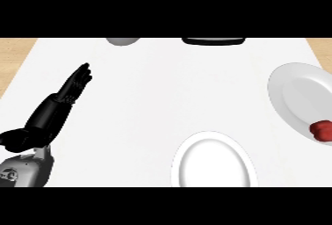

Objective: Pick the bell pepper from the plate and place it in the plate

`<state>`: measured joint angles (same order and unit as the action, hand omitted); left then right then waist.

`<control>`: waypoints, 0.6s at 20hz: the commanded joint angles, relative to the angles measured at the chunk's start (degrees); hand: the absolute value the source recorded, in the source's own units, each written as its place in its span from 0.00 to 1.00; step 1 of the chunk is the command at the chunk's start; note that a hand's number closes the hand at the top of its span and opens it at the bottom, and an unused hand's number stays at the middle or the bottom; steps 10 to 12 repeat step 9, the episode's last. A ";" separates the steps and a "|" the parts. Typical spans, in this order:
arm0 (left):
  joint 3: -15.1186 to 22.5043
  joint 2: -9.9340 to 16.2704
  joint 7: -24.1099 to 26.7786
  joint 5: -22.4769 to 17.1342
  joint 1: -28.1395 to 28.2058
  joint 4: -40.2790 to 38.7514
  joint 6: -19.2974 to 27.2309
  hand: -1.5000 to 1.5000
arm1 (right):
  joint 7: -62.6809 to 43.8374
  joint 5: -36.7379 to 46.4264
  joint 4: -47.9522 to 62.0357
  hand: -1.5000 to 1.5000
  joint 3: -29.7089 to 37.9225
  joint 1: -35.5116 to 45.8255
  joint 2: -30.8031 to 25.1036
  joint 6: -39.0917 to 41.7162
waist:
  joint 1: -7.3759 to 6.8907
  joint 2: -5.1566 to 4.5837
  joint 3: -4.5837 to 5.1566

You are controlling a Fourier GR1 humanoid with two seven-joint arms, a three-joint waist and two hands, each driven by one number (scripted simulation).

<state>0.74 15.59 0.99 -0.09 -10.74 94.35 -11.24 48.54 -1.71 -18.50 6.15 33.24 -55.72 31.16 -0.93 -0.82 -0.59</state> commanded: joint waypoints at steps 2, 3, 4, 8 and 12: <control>-0.26 -0.02 0.38 0.39 0.33 0.65 0.49 0.50 | 9.46 -2.58 -0.35 0.00 0.68 -2.86 -2.85 17.05 | 0.36 0.11 -0.18; -0.02 -0.07 0.75 -0.13 0.49 0.24 -0.30 0.50 | 7.91 -3.16 -0.68 0.00 0.95 -1.75 -4.06 17.37 | -0.13 -0.05 -0.10; -0.65 0.40 0.55 -0.41 1.52 0.26 -0.40 0.50 | 8.78 -3.58 -1.11 0.00 1.08 -3.13 -4.37 16.98 | 0.05 0.04 -0.21; 0.06 -0.31 1.03 0.48 1.30 0.14 0.23 0.50 | 7.84 -4.20 -3.63 0.00 -0.29 -4.27 -4.40 17.92 | -0.10 -0.06 -0.18; -0.03 -0.31 0.54 -0.13 0.80 0.22 -0.14 0.50 | 8.63 -4.20 -4.55 0.00 -0.71 -5.03 -3.75 17.04 | 0.10 -0.11 -0.29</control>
